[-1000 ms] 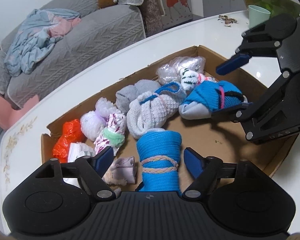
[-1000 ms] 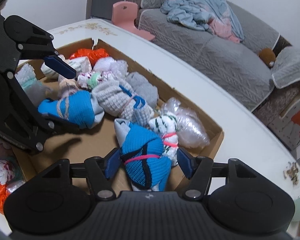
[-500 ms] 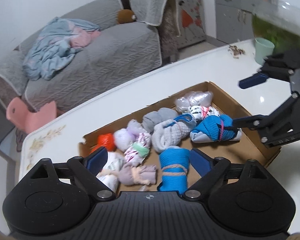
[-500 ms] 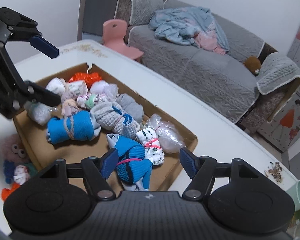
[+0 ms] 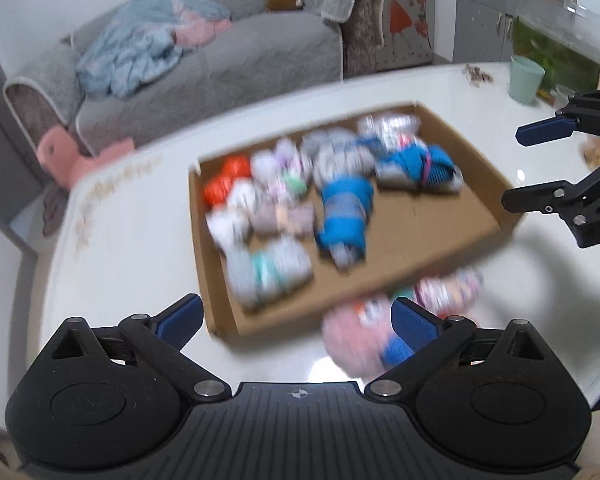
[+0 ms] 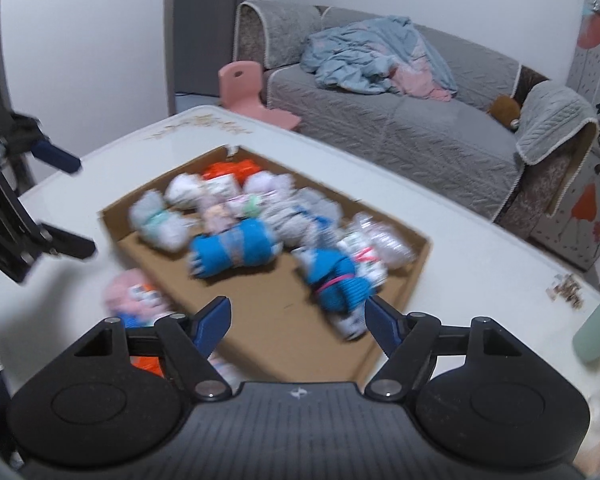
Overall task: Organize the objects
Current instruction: 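Open both grippers and withdraw them from the box, then grasp the orange plastic bundle with right gripper while left reaches toward the pink fluffy toy, then grasp the pink fluffy toy with left gripper while right holds the orange bundle, then carry the pink toy and orange bundle over the box and lower them in, then open both grippers to release the toy and orange bundle in the box, then lift both grippers up and away from the box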
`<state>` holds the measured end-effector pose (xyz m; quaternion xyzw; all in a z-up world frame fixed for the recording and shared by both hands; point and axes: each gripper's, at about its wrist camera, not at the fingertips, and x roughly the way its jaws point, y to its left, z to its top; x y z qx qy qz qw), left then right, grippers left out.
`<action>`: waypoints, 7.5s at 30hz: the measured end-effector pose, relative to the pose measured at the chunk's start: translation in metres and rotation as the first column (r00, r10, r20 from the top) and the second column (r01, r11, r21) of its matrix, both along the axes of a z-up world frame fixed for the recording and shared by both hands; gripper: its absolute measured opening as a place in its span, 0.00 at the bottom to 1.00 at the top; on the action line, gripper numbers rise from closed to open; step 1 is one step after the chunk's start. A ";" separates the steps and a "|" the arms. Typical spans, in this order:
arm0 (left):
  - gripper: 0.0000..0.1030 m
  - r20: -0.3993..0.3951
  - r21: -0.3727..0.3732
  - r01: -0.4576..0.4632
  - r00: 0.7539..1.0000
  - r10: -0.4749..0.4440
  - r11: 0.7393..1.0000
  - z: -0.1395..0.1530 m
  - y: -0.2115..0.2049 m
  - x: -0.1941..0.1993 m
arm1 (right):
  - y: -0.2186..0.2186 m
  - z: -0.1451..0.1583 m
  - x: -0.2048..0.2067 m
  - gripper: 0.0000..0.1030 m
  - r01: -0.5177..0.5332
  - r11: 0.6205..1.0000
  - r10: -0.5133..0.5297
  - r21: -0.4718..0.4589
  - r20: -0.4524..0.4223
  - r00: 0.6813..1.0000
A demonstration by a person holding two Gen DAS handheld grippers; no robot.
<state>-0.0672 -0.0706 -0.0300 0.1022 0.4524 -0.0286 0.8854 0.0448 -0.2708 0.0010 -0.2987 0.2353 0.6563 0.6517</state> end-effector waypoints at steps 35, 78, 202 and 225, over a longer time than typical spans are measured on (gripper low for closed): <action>0.98 -0.132 -0.033 -0.085 0.988 0.080 0.996 -0.057 -0.002 -0.014 | 0.011 -0.080 -0.095 0.43 -0.315 0.916 0.310 -0.250 -0.060 0.949; 0.85 -0.060 -0.118 -0.058 0.997 0.052 0.991 -0.088 -0.003 0.024 | -0.021 -0.077 -0.040 0.62 -0.214 0.941 0.205 -0.262 -0.064 0.977; 0.98 -0.152 -0.051 0.342 0.926 -0.346 0.938 -0.039 -0.085 0.132 | 0.053 -0.042 0.046 0.67 -0.276 0.929 0.311 -0.247 0.118 0.943; 0.99 -0.017 -0.015 0.146 0.989 -0.146 0.989 0.030 -0.011 0.050 | 0.022 -0.004 -0.002 0.81 -0.308 0.940 0.326 -0.144 0.118 0.938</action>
